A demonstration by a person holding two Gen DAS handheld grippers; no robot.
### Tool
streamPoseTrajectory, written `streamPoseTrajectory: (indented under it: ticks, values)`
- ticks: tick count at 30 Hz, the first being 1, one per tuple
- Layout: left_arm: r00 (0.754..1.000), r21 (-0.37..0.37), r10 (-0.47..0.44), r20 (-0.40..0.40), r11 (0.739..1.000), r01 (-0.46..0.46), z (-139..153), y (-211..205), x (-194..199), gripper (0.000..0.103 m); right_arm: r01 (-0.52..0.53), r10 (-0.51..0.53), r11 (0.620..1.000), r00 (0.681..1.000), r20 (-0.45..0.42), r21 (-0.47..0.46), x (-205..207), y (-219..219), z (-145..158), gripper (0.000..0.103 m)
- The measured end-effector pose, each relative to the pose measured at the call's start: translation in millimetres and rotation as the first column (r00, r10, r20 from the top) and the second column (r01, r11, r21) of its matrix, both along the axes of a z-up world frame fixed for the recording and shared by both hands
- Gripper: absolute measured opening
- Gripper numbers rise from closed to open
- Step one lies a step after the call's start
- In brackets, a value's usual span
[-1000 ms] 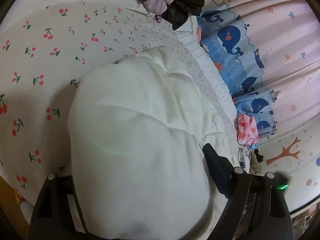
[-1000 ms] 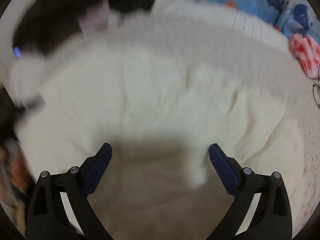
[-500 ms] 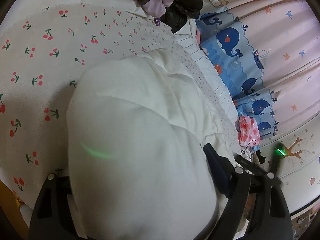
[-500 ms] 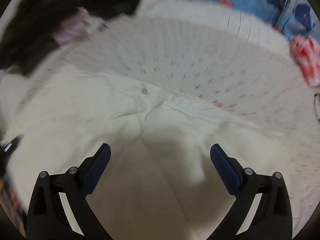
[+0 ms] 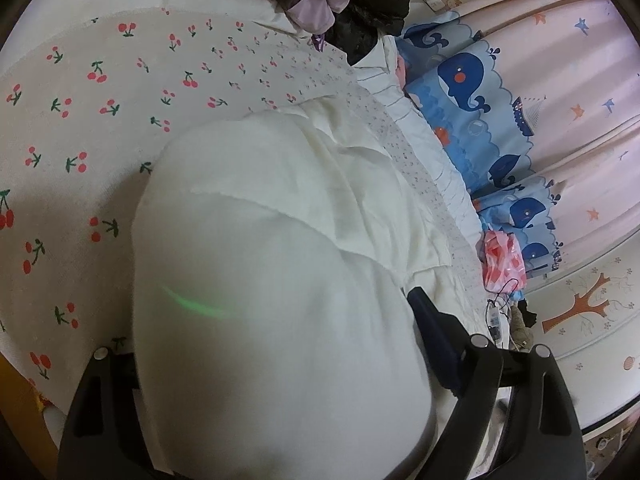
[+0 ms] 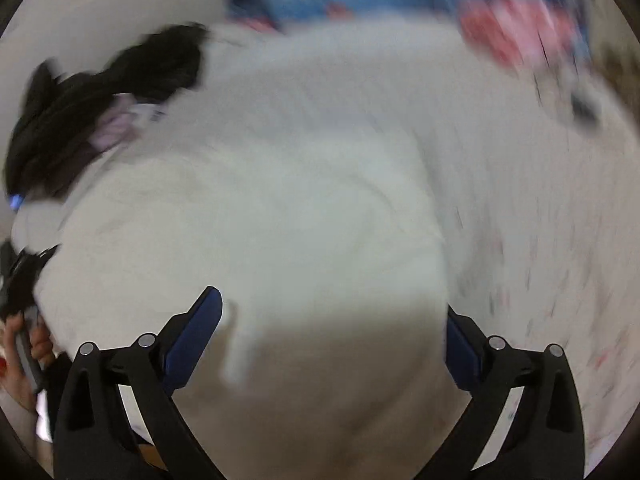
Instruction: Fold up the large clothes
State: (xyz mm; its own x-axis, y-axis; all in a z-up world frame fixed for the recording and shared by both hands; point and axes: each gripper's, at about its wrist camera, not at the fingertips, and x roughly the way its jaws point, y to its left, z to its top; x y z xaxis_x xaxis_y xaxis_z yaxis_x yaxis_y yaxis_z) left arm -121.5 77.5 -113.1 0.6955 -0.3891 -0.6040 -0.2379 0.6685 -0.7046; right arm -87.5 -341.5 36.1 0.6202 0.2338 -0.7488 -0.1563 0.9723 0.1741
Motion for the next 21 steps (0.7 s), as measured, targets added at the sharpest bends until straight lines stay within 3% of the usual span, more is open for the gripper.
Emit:
streamPoseTrajectory:
  ticks: [2, 4, 6, 7, 10, 14, 15, 17, 19, 21]
  values:
    - [1.0, 0.0, 0.01, 0.001, 1.0, -0.01, 0.0, 0.2, -0.6, 0.084, -0.07, 0.075, 0.996, 0.994, 0.084, -0.062, -2.3, 41.3, 24.2, 0.097]
    - [1.0, 0.005, 0.016, -0.001, 1.0, -0.016, 0.7, -0.4, -1.0, 0.084, -0.129, 0.147, 0.979, 0.983, 0.107, -0.155, 4.0, 75.8, 26.0, 0.097]
    - [1.0, 0.014, 0.022, -0.004, 1.0, -0.022, 1.8, -0.8, -2.3, 0.084, -0.084, 0.139, 0.958, 0.972, 0.187, -0.276, 11.4, 101.6, 25.9, 0.097]
    - [1.0, 0.018, 0.023, -0.004, 1.0, -0.023, 2.0, -1.9, -3.0, 0.084, -0.056, 0.118, 0.958, 0.971, 0.21, -0.282, 9.3, 103.1, 26.6, 0.097]
    - [1.0, 0.024, 0.018, 0.001, 1.0, -0.018, 0.6, -3.2, -3.2, 0.085, 0.109, -0.036, 0.968, 0.951, 0.308, -0.225, 3.5, 61.7, 39.9, 0.097]
    - [1.0, 0.04, 0.013, 0.006, 0.999, -0.013, 1.0, -5.8, -2.3, 0.087, 0.242, -0.206, 0.968, 0.917, 0.341, -0.069, 2.5, -3.1, 65.0, 0.097]
    - [1.0, 0.041, 0.013, 0.006, 0.999, -0.014, 1.2, -5.7, -2.0, 0.088, 0.206, -0.173, 0.977, 0.922, 0.347, -0.061, -2.1, 0.3, 70.0, 0.097]
    - [1.0, 0.04, 0.014, 0.006, 0.999, -0.014, 1.7, -5.8, -2.0, 0.088, 0.048, -0.01, 0.993, 0.941, 0.338, -0.104, -2.5, 34.5, 69.2, 0.097]
    - [1.0, 0.036, 0.014, 0.007, 0.999, -0.015, 1.9, -5.7, -1.8, 0.088, -0.085, 0.131, 0.983, 0.945, 0.298, -0.162, 5.0, 73.8, 57.9, 0.097]
    - [1.0, 0.026, 0.017, 0.007, 1.0, -0.017, 2.2, -4.5, -2.4, 0.088, -0.177, 0.227, 0.945, 0.96, 0.163, -0.277, 24.8, 124.0, 19.2, 0.097]
